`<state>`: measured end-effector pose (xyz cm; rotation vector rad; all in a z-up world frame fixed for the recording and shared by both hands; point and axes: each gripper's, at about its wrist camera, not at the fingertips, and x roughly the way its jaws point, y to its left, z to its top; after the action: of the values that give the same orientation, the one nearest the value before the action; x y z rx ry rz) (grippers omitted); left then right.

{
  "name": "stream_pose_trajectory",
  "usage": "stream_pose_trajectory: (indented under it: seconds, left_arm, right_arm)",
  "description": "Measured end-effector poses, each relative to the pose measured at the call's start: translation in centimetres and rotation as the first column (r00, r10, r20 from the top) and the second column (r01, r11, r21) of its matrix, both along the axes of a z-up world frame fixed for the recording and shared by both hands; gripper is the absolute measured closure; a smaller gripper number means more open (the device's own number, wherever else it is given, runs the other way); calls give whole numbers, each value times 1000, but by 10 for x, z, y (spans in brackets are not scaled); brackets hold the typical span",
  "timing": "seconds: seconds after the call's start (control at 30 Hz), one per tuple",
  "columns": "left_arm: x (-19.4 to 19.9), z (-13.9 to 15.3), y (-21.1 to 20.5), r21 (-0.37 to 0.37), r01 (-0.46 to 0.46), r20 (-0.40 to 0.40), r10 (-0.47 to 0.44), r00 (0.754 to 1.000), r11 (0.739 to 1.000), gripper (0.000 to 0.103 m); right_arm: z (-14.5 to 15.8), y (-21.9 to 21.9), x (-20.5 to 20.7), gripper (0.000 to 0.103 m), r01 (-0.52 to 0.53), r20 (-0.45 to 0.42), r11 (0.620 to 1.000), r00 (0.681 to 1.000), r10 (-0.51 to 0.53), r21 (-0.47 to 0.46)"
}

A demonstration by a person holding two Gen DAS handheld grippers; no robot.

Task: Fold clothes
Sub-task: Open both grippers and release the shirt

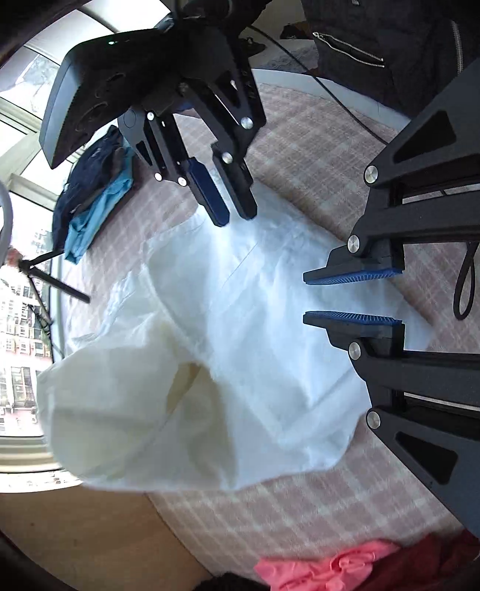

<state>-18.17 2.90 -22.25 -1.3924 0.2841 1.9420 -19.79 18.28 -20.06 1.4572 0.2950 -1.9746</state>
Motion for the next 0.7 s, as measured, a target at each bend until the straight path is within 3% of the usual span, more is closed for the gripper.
stream_pose_trajectory:
  seconds: [0.1, 0.17, 0.3, 0.37, 0.47, 0.6, 0.7]
  left_arm:
    - [-2, -19, 2, -64, -5, 20, 6, 1000, 998, 88]
    - [-9, -31, 1, -62, -12, 31, 14, 999, 998, 90]
    - [-11, -21, 1, -113, 8, 13, -7, 1000, 994, 90]
    - [-15, 0, -6, -118, 5, -32, -9, 999, 993, 90]
    - [-29, 40, -16, -127, -15, -139, -3, 990, 992, 86]
    - [-62, 77, -19, -131, -36, -224, 6, 975, 991, 76]
    - [-83, 93, -15, -150, -28, -265, -13, 964, 988, 73]
  right_arm:
    - [-39, 1, 2, 85, 60, 60, 997, 996, -62, 41]
    - [-42, 5, 5, 87, 60, 44, 998, 997, -62, 37]
    - [-32, 18, 0, 86, 82, 46, 995, 995, -85, 55]
    - [-15, 32, -9, 81, 119, 17, 992, 993, -120, 53]
    - [13, 68, -44, 56, 255, -95, 966, 963, -251, 41]
    - [28, 100, -111, 53, 346, -154, 938, 928, -340, 18]
    - [34, 97, -160, 53, 303, -143, 953, 944, -299, 8]
